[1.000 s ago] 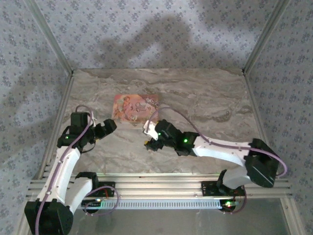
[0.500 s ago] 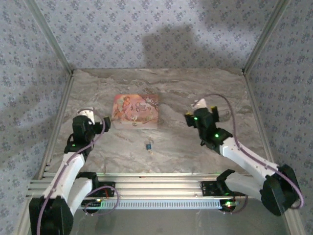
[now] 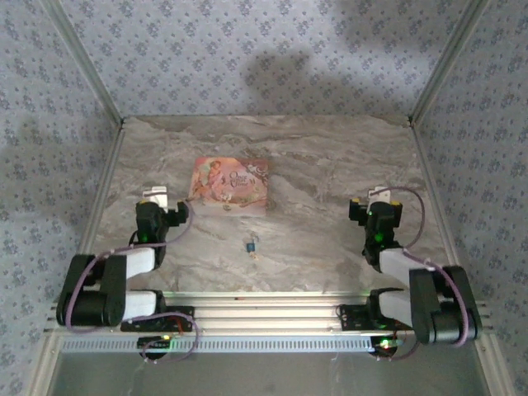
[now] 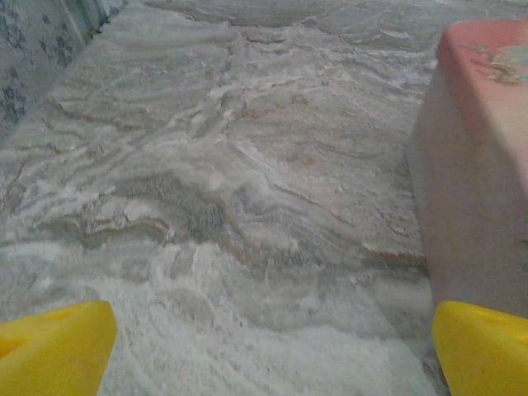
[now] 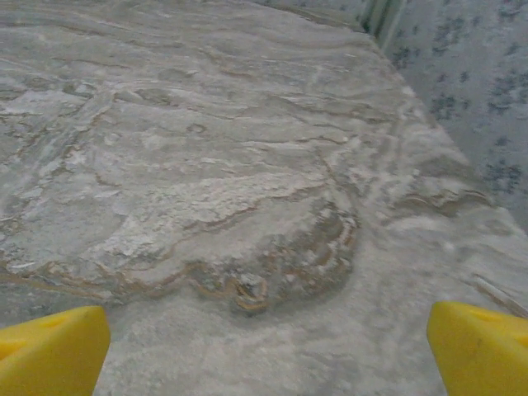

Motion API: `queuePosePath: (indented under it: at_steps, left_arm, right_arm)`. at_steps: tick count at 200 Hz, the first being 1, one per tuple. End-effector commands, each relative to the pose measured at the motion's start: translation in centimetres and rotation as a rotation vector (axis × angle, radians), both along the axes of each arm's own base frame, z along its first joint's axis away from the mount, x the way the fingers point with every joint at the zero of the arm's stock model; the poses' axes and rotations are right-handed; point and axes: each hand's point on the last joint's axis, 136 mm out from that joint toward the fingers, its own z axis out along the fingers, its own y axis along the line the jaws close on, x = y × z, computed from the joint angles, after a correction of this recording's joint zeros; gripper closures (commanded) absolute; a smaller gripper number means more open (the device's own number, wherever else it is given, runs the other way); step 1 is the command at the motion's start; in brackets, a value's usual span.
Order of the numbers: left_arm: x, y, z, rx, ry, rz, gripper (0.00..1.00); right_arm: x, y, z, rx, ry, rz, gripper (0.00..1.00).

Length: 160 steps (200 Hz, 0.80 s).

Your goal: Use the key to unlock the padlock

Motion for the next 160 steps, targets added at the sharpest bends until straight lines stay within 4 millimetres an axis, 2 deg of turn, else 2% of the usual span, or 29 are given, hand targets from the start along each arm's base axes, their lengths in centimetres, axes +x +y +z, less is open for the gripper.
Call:
queuePosePath:
  at_steps: [1, 25, 31, 40, 54, 70, 160]
  left_arm:
    - [3.0, 0.5, 2.1, 0.029, -0.110, 0.020, 0.02]
    - [4.2, 0.1, 0.6, 0.035, -0.031, -0.004, 0.02]
    - [4.5, 0.3, 0.7, 0.018, -0.030, -0.011, 0.02]
    - [4.7, 0.7, 0.5, 0.000, -0.012, 0.004, 0.02]
    - [4.9, 1.1, 0.5, -0.029, -0.011, 0.004, 0.02]
    - [4.9, 1.1, 0.5, -0.027, -0.009, 0.005, 0.02]
    - [4.9, 1.0, 0.5, -0.028, -0.006, 0.003, 0.02]
  right_arm:
    - [2.8, 1.5, 3.1, -0.001, -0.161, 0.095, 0.00]
    - [3.9, 0.6, 0.9, 0.019, -0.117, 0.050, 0.00]
    - [4.0, 0.4, 0.3, 0.022, -0.113, 0.040, 0.00]
    - [4.5, -0.2, 0.5, 0.012, -0.124, 0.001, 0.00]
    - [5.0, -0.8, -0.6, 0.067, -0.031, -0.035, 0.00]
    - [5.1, -1.6, -0.3, 0.080, -0.047, -0.038, 0.00]
    - [5.1, -1.3, -0.3, 0.067, -0.048, -0.029, 0.00]
